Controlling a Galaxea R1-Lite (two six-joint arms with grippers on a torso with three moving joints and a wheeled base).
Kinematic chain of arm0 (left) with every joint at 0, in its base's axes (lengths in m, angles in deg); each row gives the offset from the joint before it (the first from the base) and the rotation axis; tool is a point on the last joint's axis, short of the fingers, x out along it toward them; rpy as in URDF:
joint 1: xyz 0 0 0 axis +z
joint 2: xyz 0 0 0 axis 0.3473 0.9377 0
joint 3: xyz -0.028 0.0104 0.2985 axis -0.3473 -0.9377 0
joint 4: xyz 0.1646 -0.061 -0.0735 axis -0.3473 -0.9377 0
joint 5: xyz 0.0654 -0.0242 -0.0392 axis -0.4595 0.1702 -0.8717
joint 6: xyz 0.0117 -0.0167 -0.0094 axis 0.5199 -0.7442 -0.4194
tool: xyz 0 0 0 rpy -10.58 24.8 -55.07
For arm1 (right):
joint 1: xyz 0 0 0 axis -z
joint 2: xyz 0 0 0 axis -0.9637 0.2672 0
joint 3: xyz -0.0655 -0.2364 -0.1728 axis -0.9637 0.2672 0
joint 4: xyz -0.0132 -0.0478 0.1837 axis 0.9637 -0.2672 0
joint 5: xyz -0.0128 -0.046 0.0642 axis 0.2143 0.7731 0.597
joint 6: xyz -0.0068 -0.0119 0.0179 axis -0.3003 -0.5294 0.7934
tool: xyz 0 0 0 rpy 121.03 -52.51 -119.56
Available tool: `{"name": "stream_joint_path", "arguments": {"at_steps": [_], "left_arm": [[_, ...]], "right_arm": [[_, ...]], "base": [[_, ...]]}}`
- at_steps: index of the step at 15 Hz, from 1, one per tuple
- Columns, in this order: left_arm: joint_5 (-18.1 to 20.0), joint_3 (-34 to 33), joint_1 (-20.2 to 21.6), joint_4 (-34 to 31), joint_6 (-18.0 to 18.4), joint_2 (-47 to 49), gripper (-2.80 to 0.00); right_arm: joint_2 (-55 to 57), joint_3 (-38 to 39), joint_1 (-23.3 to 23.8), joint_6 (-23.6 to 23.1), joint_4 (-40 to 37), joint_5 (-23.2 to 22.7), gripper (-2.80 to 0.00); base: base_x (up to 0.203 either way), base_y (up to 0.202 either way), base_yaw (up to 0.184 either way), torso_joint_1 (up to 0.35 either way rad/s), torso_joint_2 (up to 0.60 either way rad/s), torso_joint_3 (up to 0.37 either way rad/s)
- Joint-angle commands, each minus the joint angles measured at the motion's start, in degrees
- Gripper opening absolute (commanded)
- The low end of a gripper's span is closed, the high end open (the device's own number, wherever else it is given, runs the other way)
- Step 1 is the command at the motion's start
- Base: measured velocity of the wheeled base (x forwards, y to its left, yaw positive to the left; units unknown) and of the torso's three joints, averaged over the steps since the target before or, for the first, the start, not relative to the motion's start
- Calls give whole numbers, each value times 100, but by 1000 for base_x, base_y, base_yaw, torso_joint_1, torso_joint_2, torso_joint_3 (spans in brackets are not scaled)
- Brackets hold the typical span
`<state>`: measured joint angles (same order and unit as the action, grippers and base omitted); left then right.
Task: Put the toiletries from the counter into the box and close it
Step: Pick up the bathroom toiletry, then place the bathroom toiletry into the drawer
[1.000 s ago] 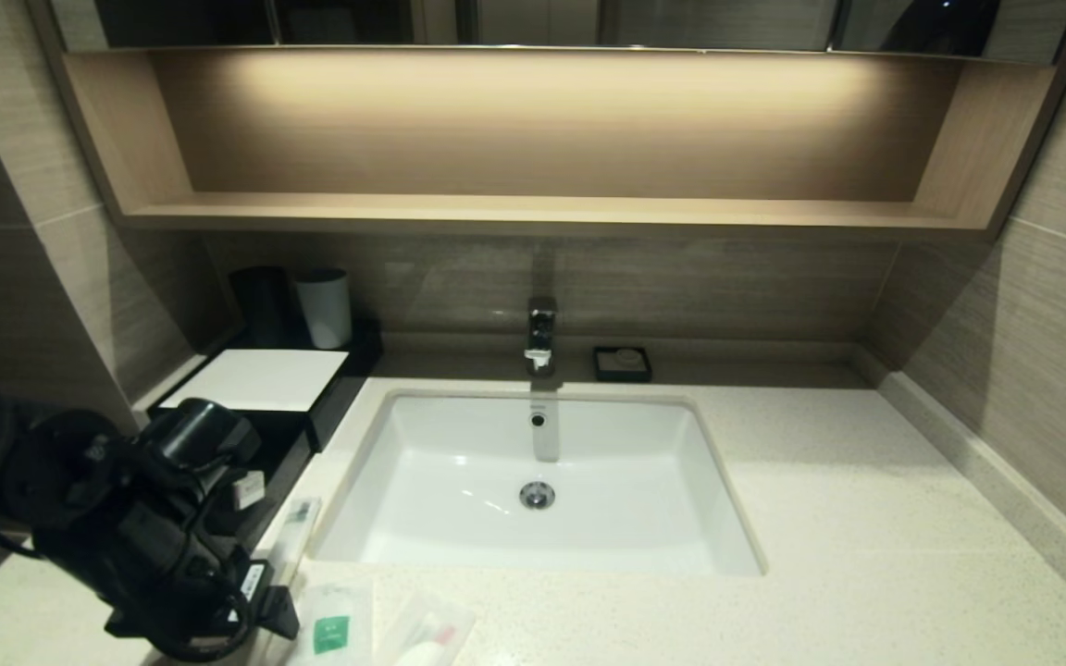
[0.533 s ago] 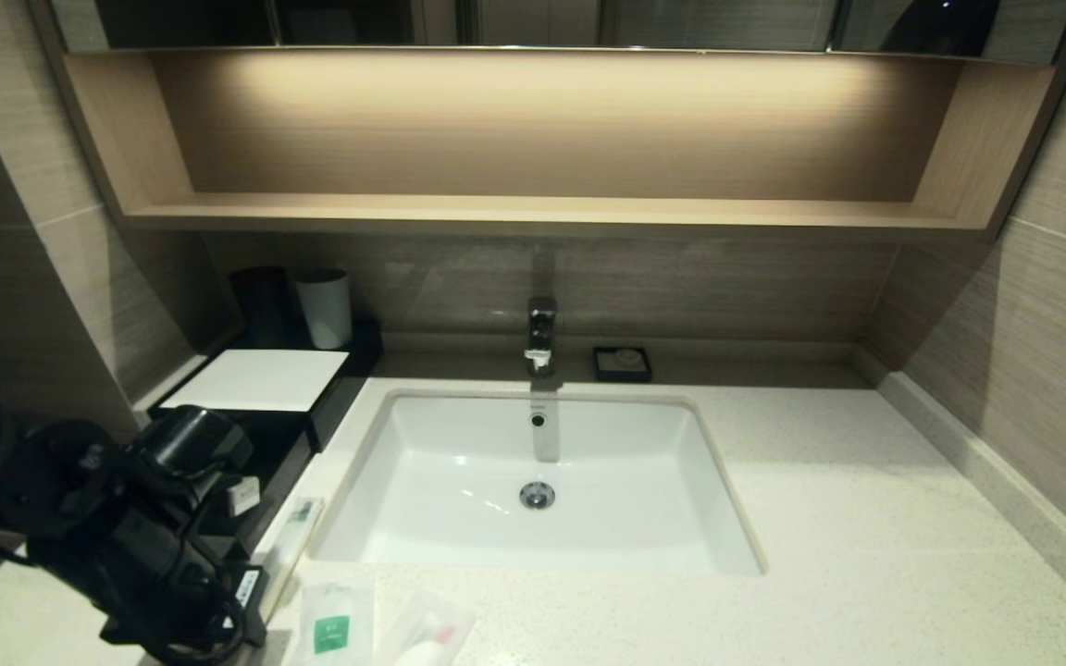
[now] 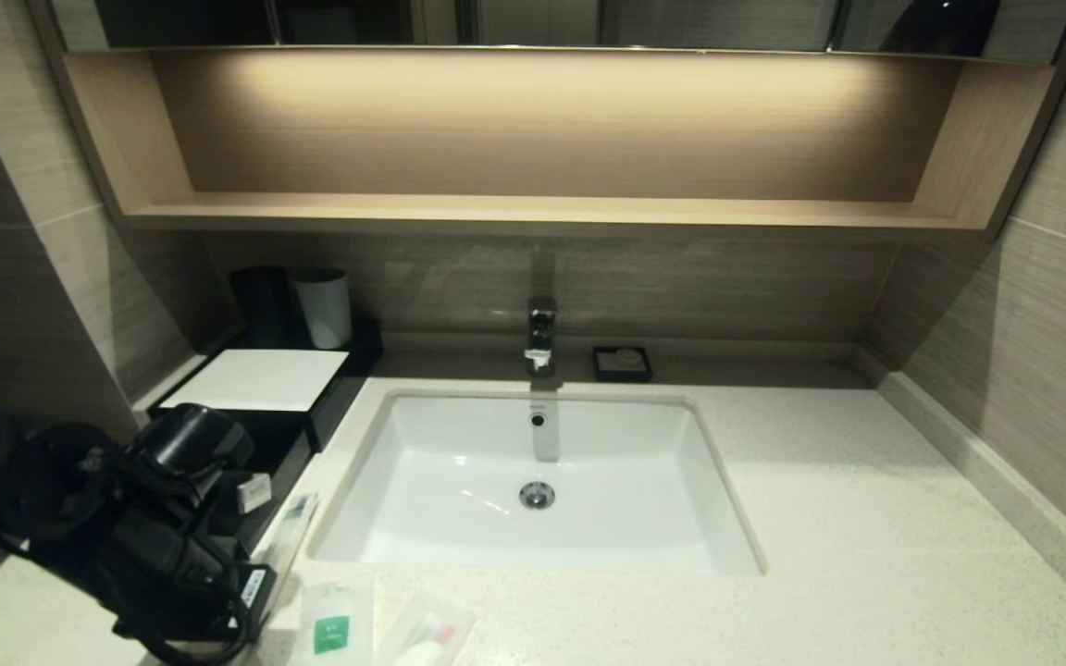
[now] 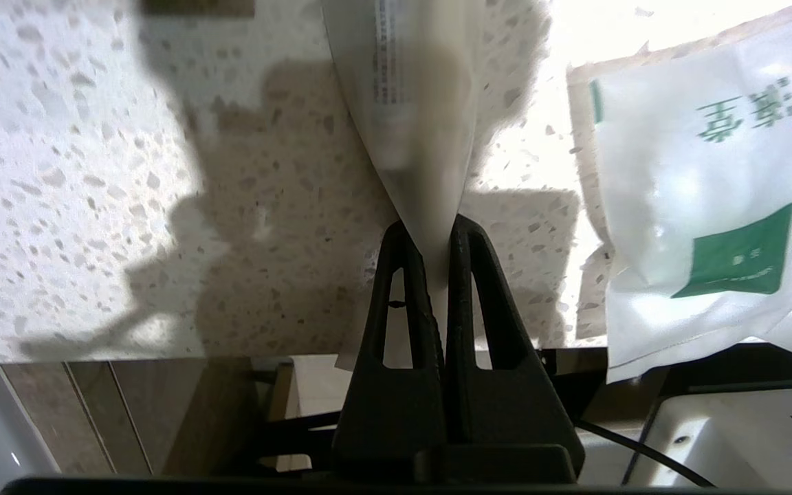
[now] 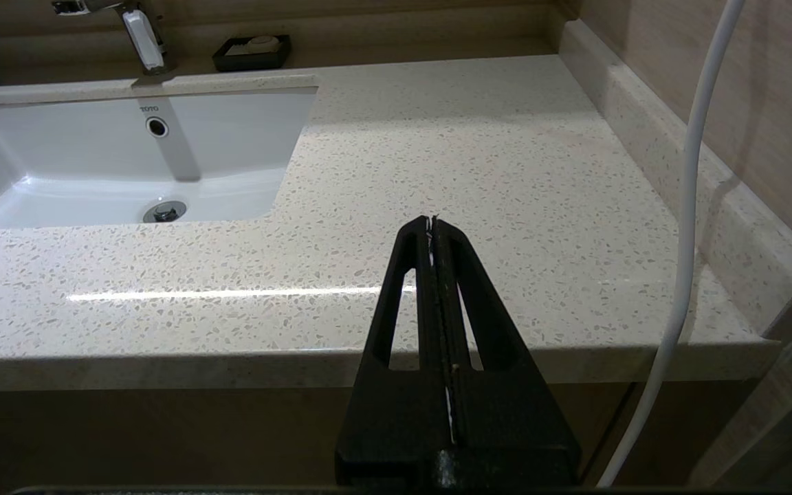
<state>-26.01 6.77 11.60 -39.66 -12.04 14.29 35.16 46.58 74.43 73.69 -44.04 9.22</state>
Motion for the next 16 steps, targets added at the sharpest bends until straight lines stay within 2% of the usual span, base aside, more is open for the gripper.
{"name": "stream_joint_path", "arguments": {"at_steps": [1, 4, 7, 9, 10, 13, 16], "left_arm": [[0, 35, 2, 97, 156, -315, -280], [-36, 333, -6, 150, 178, -798, -280], [-94, 636, -1, -128, 121, -1231, -280], [-502, 737, 110, -367, 20, -1357, -280], [-666, 714, 257, -376, -6, -1372, -280], [-736, 692, 968, -385, 66, -1348, -280], [-679, 690, 1609, -437, 577, -1274, -280]], "right_arm": [[7, 0, -1, 4, 0, 0, -280], [0, 0, -1, 4, 0, 0, -280], [0, 0, -1, 4, 0, 0, -280], [0, 0, -1, 4, 4, 0, -280], [0, 0, -1, 4, 7, 0, -280], [0, 0, -1, 4, 0, 0, -280], [0, 0, -1, 4, 0, 0, -280]], "base": [[0, 0, 0, 0, 0, 0], [0, 0, 0, 0, 0, 0], [0, 0, 0, 0, 0, 0], [0, 0, 0, 0, 0, 0], [0, 0, 0, 0, 0, 0], [0, 0, 0, 0, 0, 0], [0, 0, 0, 0, 0, 0]]}}
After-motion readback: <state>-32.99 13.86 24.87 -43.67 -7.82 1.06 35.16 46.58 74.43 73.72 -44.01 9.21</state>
